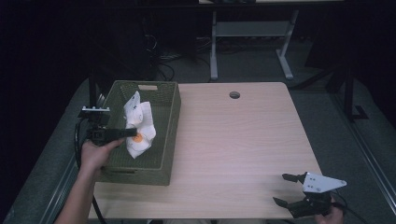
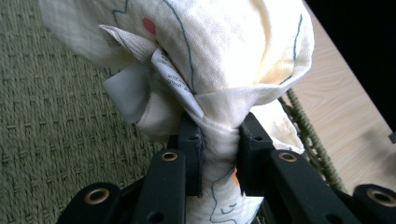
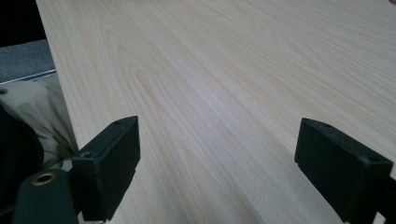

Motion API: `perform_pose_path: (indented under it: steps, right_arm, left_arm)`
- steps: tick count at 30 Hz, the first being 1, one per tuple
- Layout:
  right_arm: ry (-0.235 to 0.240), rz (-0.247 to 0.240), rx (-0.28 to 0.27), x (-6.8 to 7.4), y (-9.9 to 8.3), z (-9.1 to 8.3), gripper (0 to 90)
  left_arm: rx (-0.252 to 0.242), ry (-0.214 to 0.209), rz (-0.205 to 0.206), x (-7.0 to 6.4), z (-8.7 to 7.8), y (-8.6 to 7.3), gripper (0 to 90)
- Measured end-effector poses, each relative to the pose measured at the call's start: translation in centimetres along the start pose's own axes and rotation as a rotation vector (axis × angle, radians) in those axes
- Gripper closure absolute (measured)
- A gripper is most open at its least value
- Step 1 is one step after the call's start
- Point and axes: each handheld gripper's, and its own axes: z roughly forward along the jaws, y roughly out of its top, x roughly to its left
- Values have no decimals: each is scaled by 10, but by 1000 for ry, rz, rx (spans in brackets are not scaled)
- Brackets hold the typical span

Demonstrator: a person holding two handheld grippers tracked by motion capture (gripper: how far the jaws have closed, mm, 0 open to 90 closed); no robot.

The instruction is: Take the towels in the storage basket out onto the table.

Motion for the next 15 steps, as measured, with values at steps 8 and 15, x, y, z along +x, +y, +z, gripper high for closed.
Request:
perform_pose_path:
  steps: [8,15]
  right_arm:
    - [1,0,-4,0,0,-1,138]
    - [-1,-1,-4,1,0,-1,138]
  left_arm:
    - [-46,-87,-5,-7,-4,0,751]
    - [-106,-186,-28,-14,-11,6,751]
